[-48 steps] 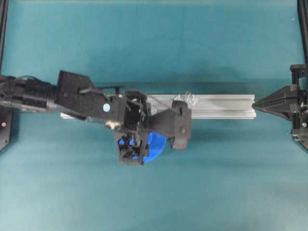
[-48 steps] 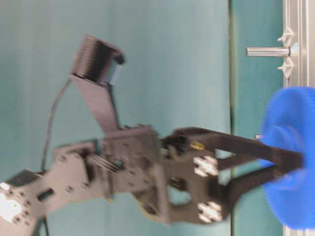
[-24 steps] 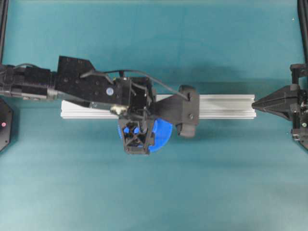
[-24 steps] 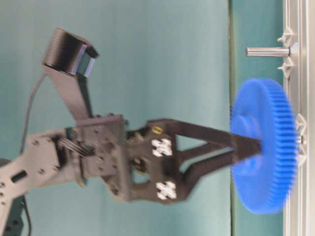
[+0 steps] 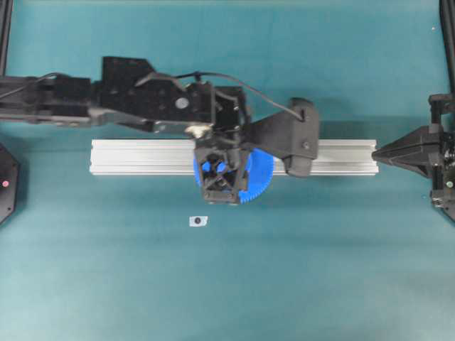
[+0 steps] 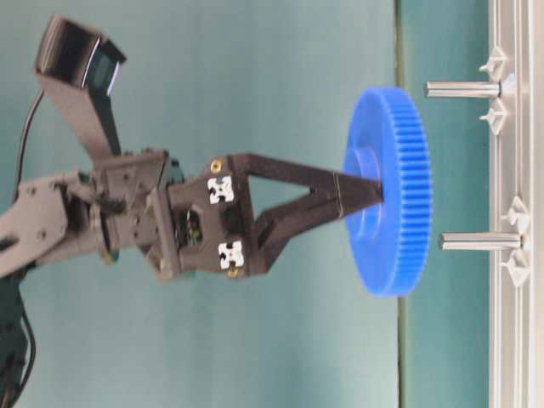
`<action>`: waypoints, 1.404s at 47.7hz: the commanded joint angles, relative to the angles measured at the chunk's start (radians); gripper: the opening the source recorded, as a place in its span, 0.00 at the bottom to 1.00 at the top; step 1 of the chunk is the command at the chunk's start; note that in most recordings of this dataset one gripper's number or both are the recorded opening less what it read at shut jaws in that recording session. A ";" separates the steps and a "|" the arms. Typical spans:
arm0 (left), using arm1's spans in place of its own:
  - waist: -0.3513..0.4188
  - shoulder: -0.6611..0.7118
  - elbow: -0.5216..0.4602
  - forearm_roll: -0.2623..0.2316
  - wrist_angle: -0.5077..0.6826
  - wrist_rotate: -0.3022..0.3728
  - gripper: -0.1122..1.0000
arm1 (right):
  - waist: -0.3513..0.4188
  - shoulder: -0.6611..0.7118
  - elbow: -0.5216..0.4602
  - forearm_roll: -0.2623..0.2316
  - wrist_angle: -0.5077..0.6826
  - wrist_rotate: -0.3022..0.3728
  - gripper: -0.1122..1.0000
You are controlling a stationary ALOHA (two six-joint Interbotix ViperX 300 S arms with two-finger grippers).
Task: Find the location of the shaft and insert the large gear.
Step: 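Carry the gear with the left gripper over the right shaft on the rail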
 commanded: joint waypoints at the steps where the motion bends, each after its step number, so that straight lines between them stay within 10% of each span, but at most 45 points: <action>1: 0.012 -0.009 -0.067 0.003 0.011 0.015 0.73 | 0.000 0.006 -0.009 -0.002 -0.008 0.009 0.07; 67: 0.089 0.245 -0.428 0.003 0.129 0.110 0.73 | -0.002 -0.028 0.000 -0.002 0.002 0.011 0.07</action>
